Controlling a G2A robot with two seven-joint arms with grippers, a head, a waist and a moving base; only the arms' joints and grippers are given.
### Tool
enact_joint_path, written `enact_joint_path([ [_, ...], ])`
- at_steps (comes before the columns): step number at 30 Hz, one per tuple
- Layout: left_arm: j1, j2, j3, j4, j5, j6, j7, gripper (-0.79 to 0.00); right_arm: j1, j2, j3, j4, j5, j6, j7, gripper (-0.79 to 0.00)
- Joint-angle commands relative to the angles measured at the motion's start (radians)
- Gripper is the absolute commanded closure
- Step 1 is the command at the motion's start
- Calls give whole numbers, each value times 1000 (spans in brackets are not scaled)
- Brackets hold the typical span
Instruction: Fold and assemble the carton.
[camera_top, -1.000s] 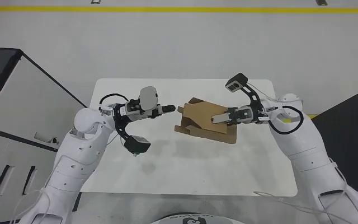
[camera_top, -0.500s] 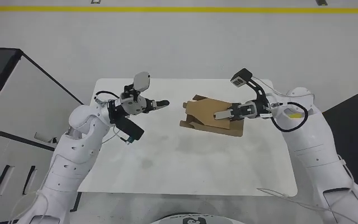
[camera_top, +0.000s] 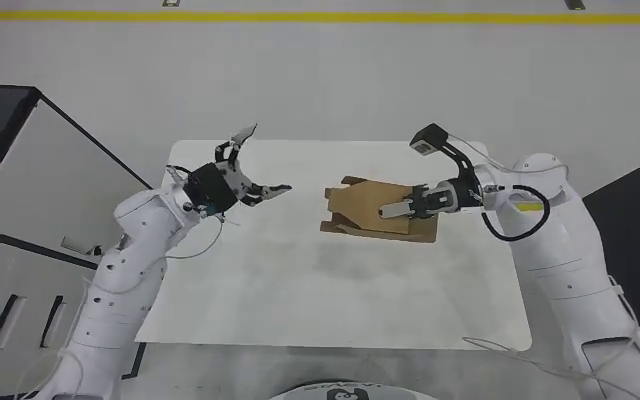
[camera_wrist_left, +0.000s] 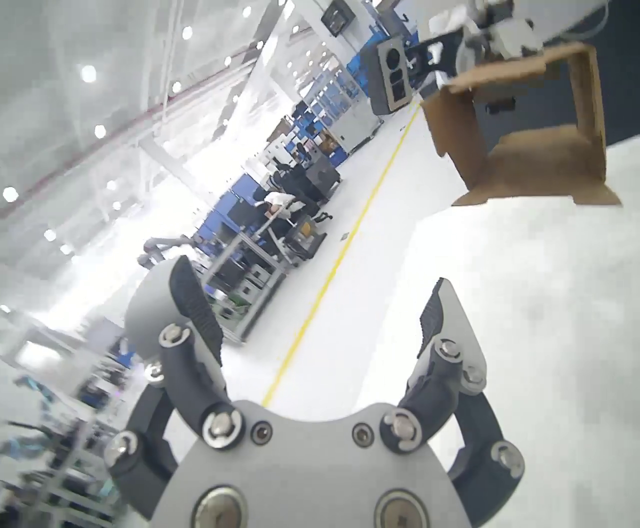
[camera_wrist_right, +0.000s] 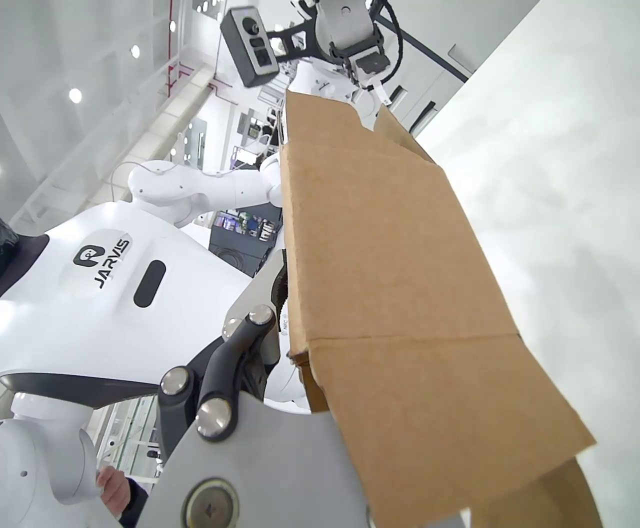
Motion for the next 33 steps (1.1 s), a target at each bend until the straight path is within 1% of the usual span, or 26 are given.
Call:
enact_joint_path([
  [1,-1,0,2,0,63,31,22,-785,0,0,0,1,0,-1,-1,0],
  [2,-1,0,2,0,63,31,22,-785,0,0,0,1,0,-1,-1,0],
  [3,-1,0,2,0,63,31,22,-459,0,0,0,1,0,-1,-1,0],
  [4,-1,0,2,0,63,31,22,0,0,0,0,1,0,-1,-1,0],
  [12,2,0,5,-3,55,27,17,0,0,0,0,1,0,-1,-1,0],
  [14,3,2,8,-13,43,-23,-12,0,-10,0,-2,-16,-25,5,-32,0],
  [18,-9,10,14,-31,-35,-234,-76,0,-17,6,9,-21,-65,7,-45,0],
  [19,-11,11,14,-34,-59,-262,-91,0,-17,7,11,-19,-68,6,-44,0],
  [21,-7,9,21,-35,-120,-283,-136,0,-15,8,13,-15,-75,1,-46,0],
  [22,-8,8,27,-43,-140,-289,-164,0,-14,8,12,-13,-76,-4,-47,0],
  [23,-19,8,28,-68,-126,-273,-190,0,-11,8,11,-11,-75,-8,-48,0],
  [24,-25,8,25,-80,-109,-253,-195,0,-9,7,12,-9,-75,-12,-52,0],
  [28,-25,8,25,-80,-109,-253,-195,0,-9,7,12,-9,-75,-12,-52,0],
  [30,-13,7,44,-96,-107,-249,-223,0,-11,7,12,-11,-75,-11,-61,0],
  [31,-12,7,55,-109,-101,-247,-242,0,-19,6,11,-19,-73,-6,-87,0],
  [33,-7,2,76,-109,-145,-234,-243,0,-25,6,9,-25,-71,0,-110,0],
])
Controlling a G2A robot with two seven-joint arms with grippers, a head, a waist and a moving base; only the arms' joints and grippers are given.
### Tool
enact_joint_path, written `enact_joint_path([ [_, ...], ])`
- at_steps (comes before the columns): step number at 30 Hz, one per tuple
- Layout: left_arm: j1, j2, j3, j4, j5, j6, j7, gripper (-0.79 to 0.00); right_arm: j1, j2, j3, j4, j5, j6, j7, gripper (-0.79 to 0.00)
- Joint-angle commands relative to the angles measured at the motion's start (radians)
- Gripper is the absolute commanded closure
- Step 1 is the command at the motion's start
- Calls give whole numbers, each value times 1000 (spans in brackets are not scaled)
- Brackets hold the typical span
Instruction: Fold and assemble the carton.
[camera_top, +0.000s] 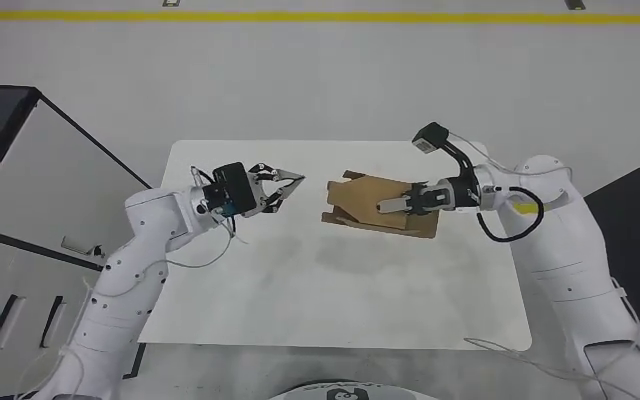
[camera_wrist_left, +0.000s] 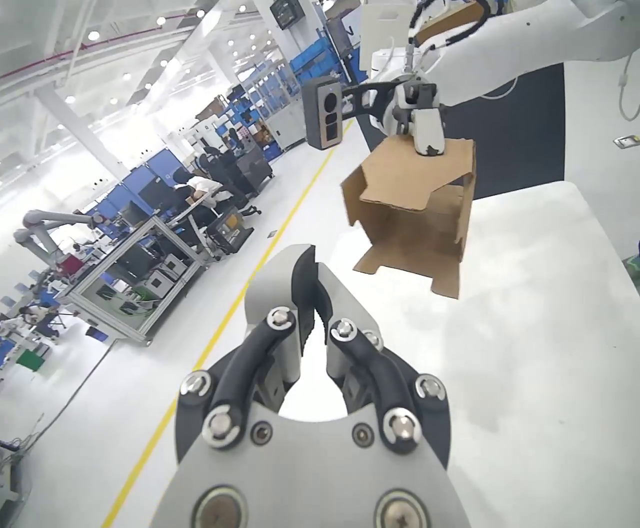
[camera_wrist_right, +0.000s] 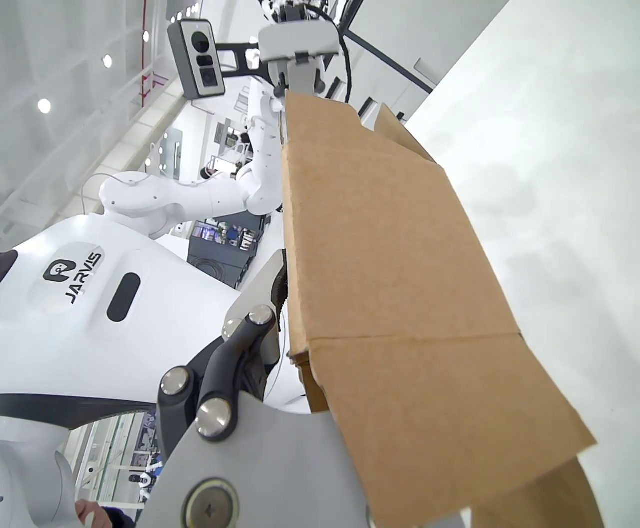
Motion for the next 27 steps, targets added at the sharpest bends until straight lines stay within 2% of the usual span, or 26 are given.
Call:
enact_joint_path([
  [1,-1,-4,22,0,-44,13,-13,0,-3,-1,-1,0,4,8,-28,0],
  [9,-27,-11,74,14,-93,20,-79,0,2,-8,-18,17,36,35,-95,0],
  [27,-43,-17,140,10,-161,-3,-65,0,13,-15,-40,36,29,49,-125,0],
])
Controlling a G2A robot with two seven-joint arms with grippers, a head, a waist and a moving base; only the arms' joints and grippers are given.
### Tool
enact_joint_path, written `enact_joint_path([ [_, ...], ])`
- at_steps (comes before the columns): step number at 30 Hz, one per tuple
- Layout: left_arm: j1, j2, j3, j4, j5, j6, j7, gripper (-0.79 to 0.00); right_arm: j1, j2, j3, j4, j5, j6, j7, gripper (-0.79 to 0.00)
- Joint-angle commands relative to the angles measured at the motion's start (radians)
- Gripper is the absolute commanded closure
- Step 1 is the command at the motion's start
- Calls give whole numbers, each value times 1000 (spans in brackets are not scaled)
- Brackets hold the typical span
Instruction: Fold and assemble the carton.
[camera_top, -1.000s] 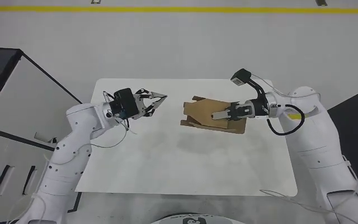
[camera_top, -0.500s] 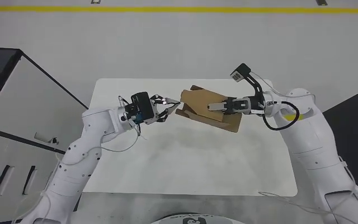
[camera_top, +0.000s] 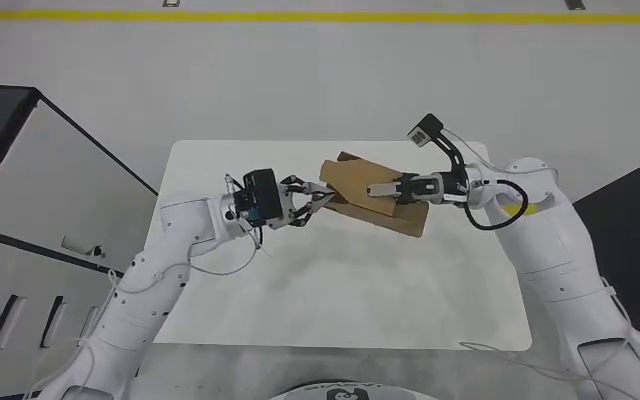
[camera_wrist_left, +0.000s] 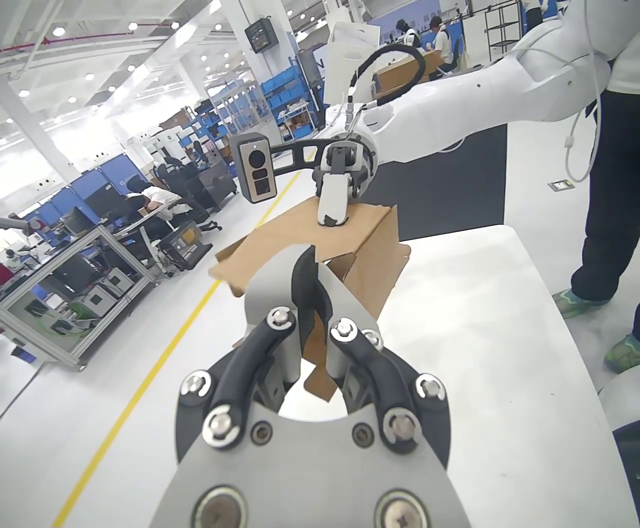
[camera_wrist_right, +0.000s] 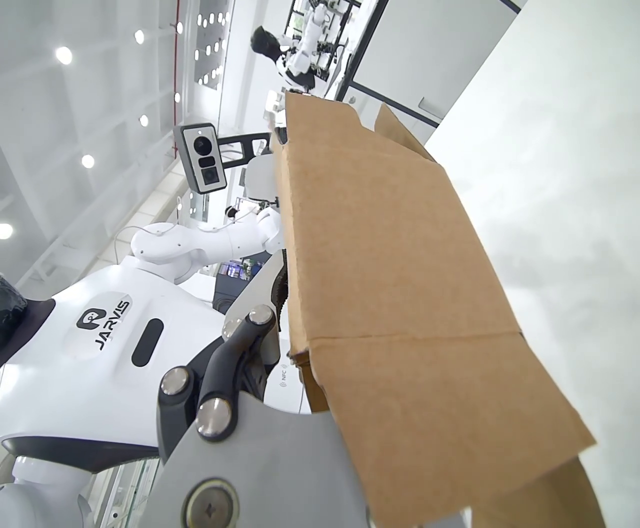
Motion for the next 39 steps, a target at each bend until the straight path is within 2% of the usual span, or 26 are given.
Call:
enact_joint_path([
  [1,2,1,2,-2,-1,-2,-1,0,-1,0,2,0,-2,1,-7,0],
  [21,-11,-5,65,-15,-8,4,-2,0,-29,0,11,-27,-7,-2,-44,0],
  [34,4,8,9,-2,0,3,-3,0,-58,7,62,-21,70,-20,-10,0],
  [39,8,9,10,5,-11,10,0,0,-63,6,61,-30,120,-38,59,0],
])
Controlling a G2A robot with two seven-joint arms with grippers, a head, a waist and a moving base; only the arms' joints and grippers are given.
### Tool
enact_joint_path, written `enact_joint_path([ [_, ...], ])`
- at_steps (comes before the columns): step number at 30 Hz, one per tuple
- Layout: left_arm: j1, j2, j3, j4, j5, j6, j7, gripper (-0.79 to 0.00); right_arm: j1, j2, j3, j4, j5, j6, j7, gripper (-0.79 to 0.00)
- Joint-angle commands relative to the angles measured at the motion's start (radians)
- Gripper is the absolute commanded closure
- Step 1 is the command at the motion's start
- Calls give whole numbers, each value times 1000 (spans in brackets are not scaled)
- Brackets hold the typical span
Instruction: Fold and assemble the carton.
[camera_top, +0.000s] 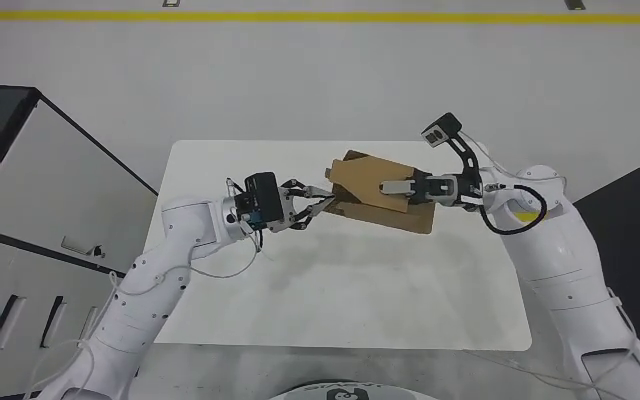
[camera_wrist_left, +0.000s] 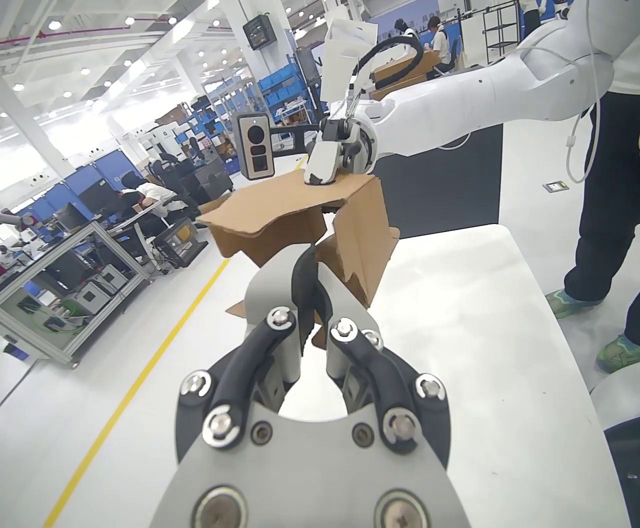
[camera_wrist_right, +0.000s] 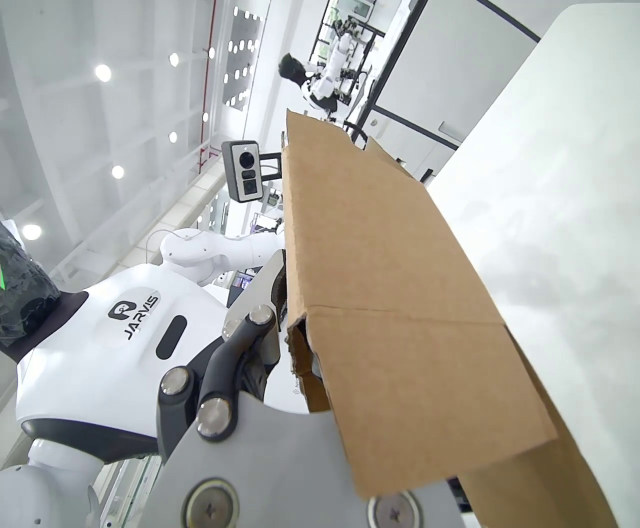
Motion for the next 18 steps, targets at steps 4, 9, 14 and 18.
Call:
enact_joint_path([
  [4,-8,-1,3,11,-7,5,4,0,8,-1,-14,2,28,7,90,0],
  [9,-18,-1,6,19,-9,5,12,0,22,-3,-37,0,35,17,152,0],
  [14,-22,-1,7,25,-8,10,21,0,39,-7,-69,1,27,34,184,0],
  [18,-23,0,6,27,-7,8,24,0,54,-6,-95,0,7,46,184,0],
])
